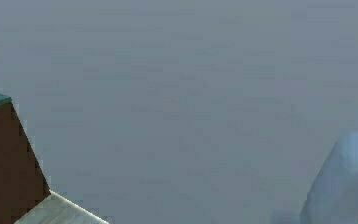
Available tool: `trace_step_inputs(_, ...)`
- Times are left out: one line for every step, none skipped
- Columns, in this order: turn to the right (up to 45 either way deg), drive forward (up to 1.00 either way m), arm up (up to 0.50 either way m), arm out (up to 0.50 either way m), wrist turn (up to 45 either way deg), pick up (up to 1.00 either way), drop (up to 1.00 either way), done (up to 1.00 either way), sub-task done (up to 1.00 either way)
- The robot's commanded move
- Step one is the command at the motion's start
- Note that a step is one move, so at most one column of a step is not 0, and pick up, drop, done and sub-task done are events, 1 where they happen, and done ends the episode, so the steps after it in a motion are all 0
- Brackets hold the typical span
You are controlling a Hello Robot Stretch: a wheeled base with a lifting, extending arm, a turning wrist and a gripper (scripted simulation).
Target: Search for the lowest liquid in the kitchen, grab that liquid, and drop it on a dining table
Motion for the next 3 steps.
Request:
trace_step_inputs(0.0,0.0,0.0,0.0,-27.0,0.0,0.0,0.0,0.0)
trace_step_inputs(0.0,0.0,0.0,-0.18,0.0,0.0,0.0,0.0,0.0)
trace_step_inputs(-45.0,0.0,0.0,0.0,0.0,0.0,0.0,0.0,0.0)
